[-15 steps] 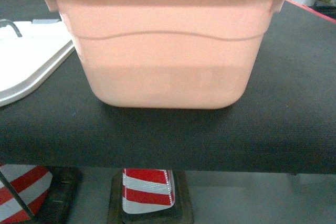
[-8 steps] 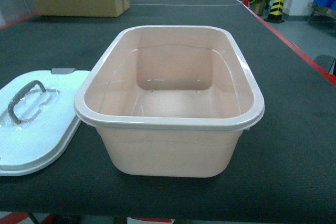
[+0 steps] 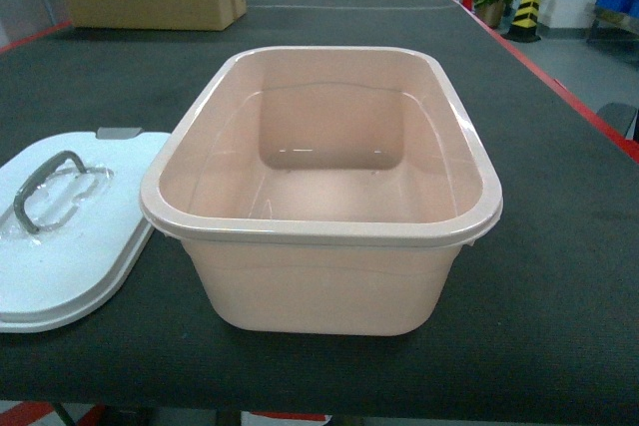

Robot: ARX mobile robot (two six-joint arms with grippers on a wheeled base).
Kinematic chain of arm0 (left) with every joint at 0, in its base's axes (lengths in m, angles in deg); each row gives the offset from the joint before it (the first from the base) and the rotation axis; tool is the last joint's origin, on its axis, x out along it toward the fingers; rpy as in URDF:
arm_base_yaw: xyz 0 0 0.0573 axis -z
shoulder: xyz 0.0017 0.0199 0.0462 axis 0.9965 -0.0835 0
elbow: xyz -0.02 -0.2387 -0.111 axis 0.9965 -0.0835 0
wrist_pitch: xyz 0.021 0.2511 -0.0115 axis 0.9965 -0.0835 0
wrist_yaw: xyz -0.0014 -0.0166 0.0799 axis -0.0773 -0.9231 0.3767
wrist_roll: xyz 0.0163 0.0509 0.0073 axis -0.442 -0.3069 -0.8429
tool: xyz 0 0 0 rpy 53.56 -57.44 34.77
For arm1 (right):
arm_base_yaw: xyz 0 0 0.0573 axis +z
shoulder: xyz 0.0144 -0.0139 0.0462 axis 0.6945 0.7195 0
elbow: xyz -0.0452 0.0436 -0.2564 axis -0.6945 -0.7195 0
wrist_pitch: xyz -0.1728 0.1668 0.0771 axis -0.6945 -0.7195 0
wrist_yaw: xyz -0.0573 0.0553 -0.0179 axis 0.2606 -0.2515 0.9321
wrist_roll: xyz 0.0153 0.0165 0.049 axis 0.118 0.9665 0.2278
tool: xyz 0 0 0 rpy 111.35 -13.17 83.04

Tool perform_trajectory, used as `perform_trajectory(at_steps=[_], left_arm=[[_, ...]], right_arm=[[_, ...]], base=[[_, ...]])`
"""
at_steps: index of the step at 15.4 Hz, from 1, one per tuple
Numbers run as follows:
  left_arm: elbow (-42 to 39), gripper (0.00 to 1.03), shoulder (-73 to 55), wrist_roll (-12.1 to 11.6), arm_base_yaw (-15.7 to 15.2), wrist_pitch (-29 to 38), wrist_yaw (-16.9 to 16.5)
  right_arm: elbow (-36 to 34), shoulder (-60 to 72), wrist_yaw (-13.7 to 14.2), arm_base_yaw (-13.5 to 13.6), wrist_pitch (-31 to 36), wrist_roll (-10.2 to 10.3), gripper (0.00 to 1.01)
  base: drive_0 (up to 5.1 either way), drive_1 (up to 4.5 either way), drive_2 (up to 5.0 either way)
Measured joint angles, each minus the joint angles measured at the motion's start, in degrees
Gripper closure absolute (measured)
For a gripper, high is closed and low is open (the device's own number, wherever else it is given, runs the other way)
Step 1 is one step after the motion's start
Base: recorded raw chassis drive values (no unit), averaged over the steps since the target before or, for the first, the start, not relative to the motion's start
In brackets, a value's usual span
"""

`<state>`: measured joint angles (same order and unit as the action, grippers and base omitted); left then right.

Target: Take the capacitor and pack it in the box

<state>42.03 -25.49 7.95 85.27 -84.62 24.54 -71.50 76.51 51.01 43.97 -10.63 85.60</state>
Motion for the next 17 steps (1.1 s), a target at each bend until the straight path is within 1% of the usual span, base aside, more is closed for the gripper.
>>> perform_trajectory(at_steps=[8, 9, 10, 11, 12, 13, 14, 15, 16, 17], left_arm=[[0.0, 0.60, 0.0, 0.0, 0.0, 0.0, 0.0], [0.0, 0.60, -0.6, -0.8, 0.6, 1.0, 0.9], [0.0, 0.60, -5.2, -2.7, 3.0, 8.6, 4.9], [0.2, 0.60, -13.9, -3.5, 7.0, 16.5, 8.2], [0.6, 0.60, -24.1, -3.7, 11.0, 25.6, 10.8], [3.1, 0.60, -34.7, -3.9, 14.7, 35.1, 13.1], [7.3, 0.60, -43.8, -4.3, 17.8, 43.5, 14.8], [13.4, 0.60, -53.9, -4.3, 21.0, 51.2, 16.2], [20.9, 0.60, -66.0, -3.6, 24.6, 56.5, 17.5], [25.1, 0.60, -72.5, -2.8, 26.2, 55.9, 17.5]], right_arm=[[0.0, 0.0, 0.0, 0.0, 0.0, 0.0, 0.03], [0.0, 0.0, 0.0, 0.0, 0.0, 0.0, 0.03], [0.0, 0.0, 0.0, 0.0, 0.0, 0.0, 0.03], [0.0, 0.0, 0.0, 0.0, 0.0, 0.0, 0.03], [0.0, 0.0, 0.0, 0.0, 0.0, 0.0, 0.03], [0.0, 0.0, 0.0, 0.0, 0.0, 0.0, 0.03], [0.0, 0.0, 0.0, 0.0, 0.0, 0.0, 0.03], [0.0, 0.0, 0.0, 0.0, 0.0, 0.0, 0.03], [0.0, 0.0, 0.0, 0.0, 0.0, 0.0, 0.03], [0.0, 0.0, 0.0, 0.0, 0.0, 0.0, 0.03]], base=[[0.0, 0.00, 0.0], [0.0, 0.00, 0.0], [0.0, 0.00, 0.0], [0.0, 0.00, 0.0], [0.0, 0.00, 0.0], [0.0, 0.00, 0.0], [0.0, 0.00, 0.0], [0.0, 0.00, 0.0], [0.0, 0.00, 0.0], [0.0, 0.00, 0.0]])
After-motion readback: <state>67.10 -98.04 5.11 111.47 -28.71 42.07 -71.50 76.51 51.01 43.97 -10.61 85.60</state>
